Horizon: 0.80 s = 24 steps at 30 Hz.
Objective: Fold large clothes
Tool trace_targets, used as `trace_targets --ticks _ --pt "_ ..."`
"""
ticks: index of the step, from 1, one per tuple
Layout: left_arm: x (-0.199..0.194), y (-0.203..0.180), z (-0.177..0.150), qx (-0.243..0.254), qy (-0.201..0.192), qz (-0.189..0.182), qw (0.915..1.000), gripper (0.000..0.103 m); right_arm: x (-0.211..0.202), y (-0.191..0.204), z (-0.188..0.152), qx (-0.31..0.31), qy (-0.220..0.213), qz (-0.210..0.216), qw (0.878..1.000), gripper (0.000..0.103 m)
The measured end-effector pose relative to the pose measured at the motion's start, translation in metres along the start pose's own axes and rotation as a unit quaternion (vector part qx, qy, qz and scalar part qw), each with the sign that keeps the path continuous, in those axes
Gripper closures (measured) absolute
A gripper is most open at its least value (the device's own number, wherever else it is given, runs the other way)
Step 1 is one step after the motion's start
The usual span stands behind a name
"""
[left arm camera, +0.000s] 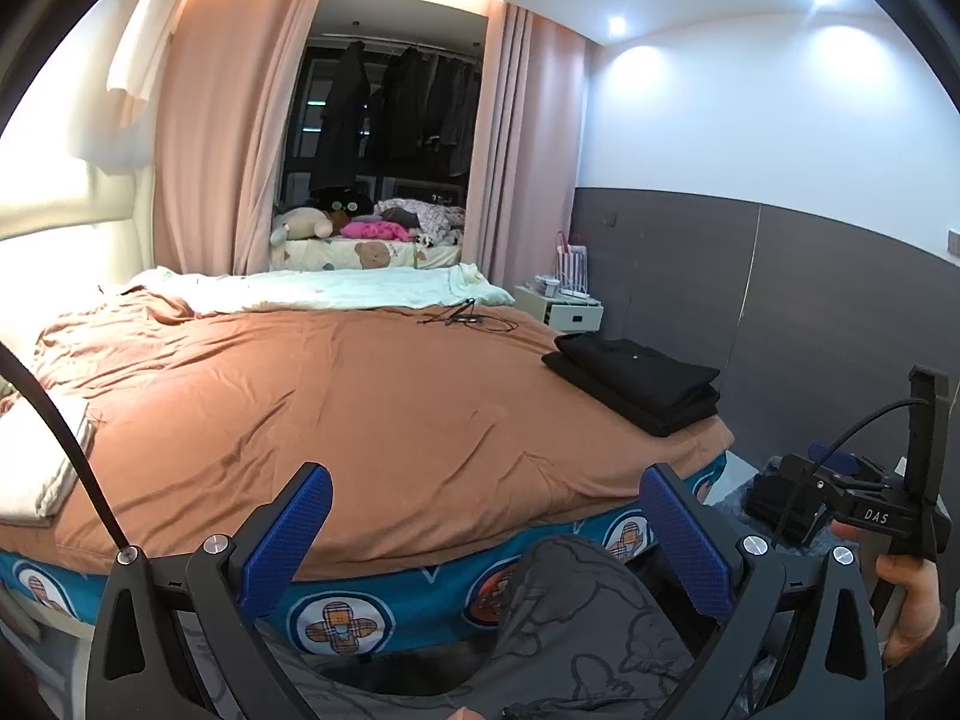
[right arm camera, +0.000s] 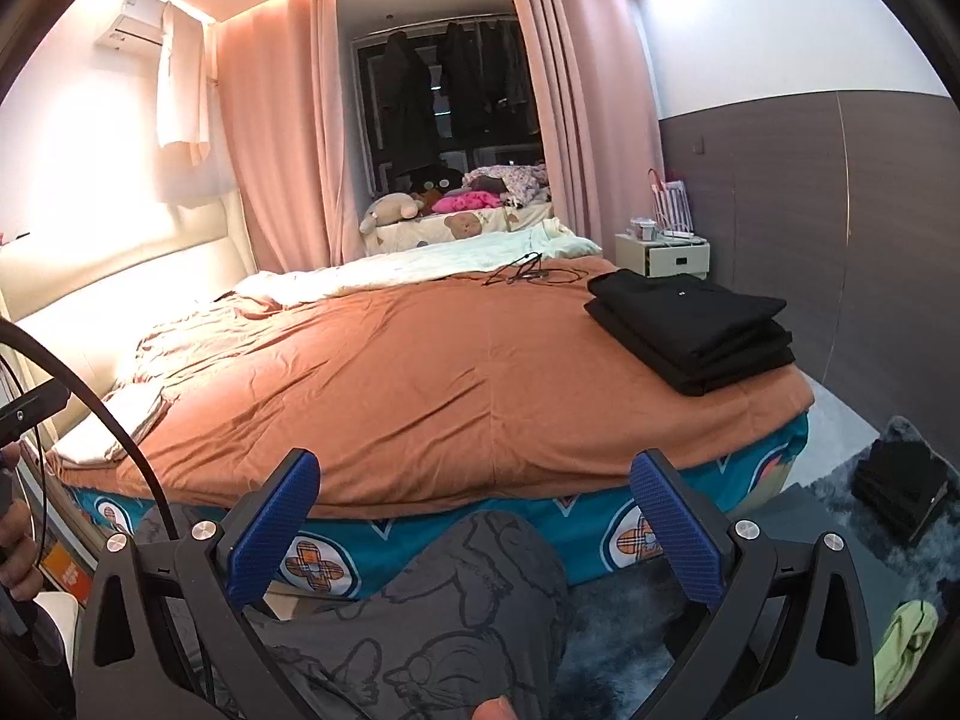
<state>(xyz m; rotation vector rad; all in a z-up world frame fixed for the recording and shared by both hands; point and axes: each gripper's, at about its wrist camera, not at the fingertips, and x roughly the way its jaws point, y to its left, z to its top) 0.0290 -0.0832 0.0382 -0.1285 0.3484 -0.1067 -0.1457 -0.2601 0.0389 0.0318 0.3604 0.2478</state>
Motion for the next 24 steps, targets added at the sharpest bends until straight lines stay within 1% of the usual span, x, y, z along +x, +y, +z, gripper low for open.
trace_targets --ticks 7,10,18,24 --pt "-0.0013 -0.0001 -0.0011 0.003 0.002 0.000 1.0000 0.000 0.0028 -0.0013 -0.0044 0.003 -0.001 0.016 1.000 0.000" --pt "-0.0019 -0.0010 -0.0014 0.004 0.002 -0.001 1.0000 0.000 0.0047 0.0017 -0.0046 0.003 0.002 0.017 1.000 0.000" --pt "-0.0026 -0.0022 -0.0023 0.009 0.002 -0.001 1.0000 0.000 0.0042 0.0064 -0.0054 -0.002 0.000 -0.002 1.000 0.000" --pt "-0.0022 -0.0027 -0.0030 0.010 0.002 0.000 1.0000 0.000 0.0053 0.0058 -0.0048 -0.005 0.003 -0.001 1.000 0.000"
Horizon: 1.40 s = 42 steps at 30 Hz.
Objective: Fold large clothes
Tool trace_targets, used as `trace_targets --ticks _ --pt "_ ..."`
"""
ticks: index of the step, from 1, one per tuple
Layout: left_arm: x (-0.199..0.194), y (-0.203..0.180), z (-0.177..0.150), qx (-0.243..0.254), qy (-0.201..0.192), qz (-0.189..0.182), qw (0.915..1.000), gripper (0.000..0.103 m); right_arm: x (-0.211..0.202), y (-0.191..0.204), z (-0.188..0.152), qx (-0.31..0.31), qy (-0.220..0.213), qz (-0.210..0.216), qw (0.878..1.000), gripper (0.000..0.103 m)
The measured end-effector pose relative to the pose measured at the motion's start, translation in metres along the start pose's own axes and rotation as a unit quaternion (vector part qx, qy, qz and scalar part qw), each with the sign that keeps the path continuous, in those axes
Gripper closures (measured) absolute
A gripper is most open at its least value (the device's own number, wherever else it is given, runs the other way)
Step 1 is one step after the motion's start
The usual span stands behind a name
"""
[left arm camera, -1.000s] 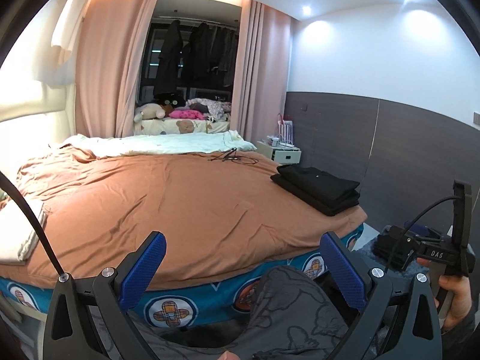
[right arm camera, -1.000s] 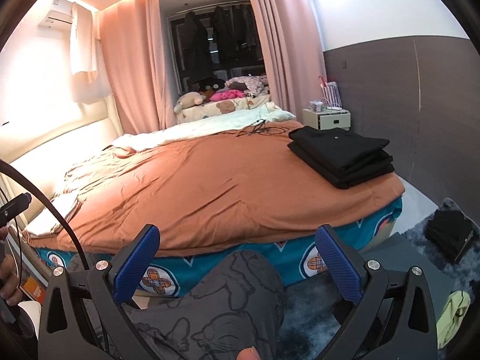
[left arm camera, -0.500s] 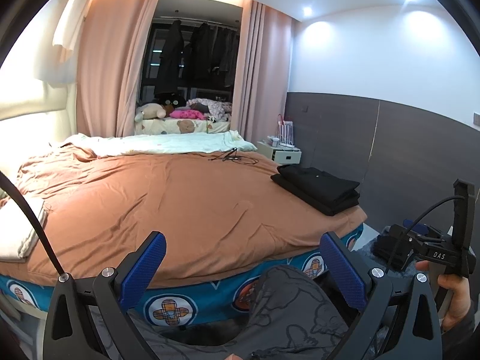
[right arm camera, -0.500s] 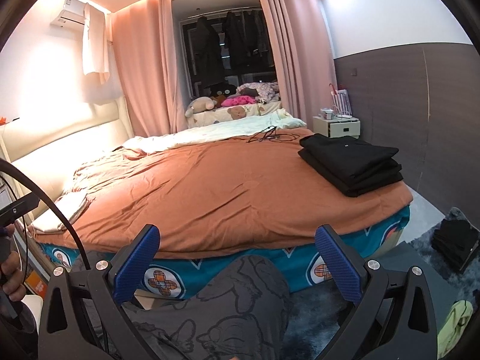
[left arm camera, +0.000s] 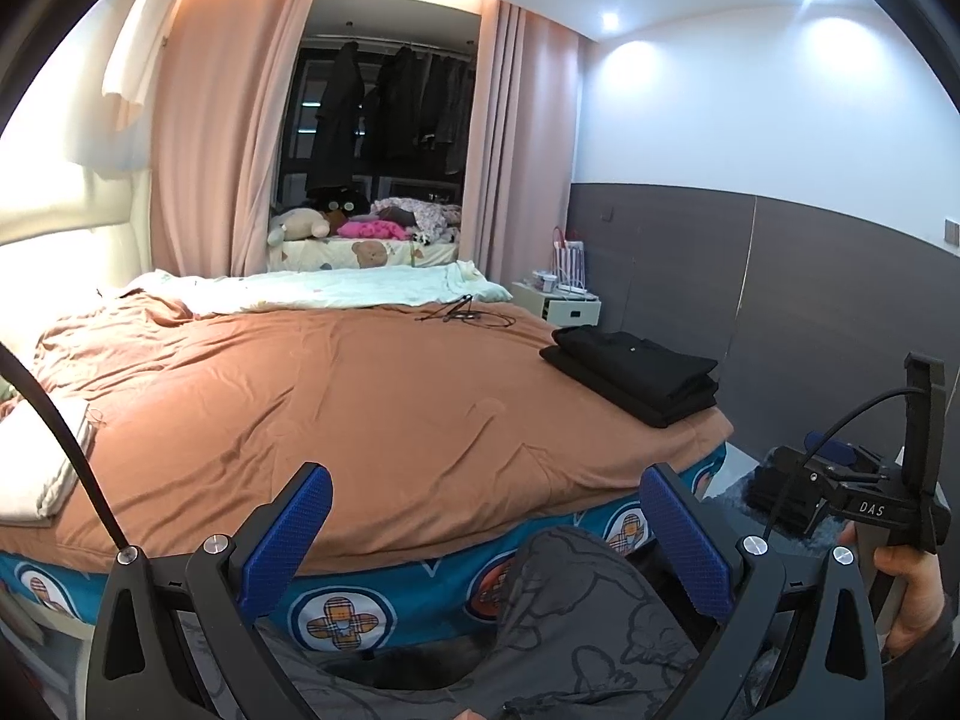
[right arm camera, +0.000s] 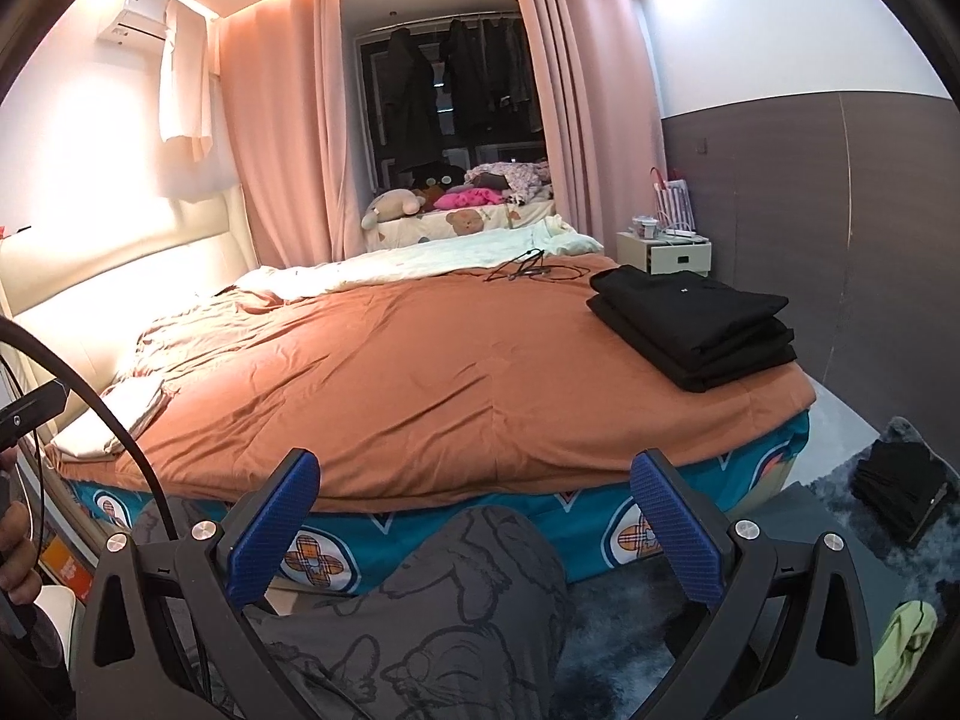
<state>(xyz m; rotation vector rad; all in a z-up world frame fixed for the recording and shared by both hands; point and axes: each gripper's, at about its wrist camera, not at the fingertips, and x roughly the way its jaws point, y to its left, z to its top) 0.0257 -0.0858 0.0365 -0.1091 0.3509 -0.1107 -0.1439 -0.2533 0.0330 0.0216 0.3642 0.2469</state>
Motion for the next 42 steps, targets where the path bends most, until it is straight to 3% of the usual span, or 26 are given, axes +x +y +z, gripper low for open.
trace_targets --ticks 42 --pt "-0.008 -0.006 -0.003 0.005 -0.009 0.013 0.9999 0.000 -0.010 -0.022 0.003 0.010 -0.003 -0.014 1.000 0.000"
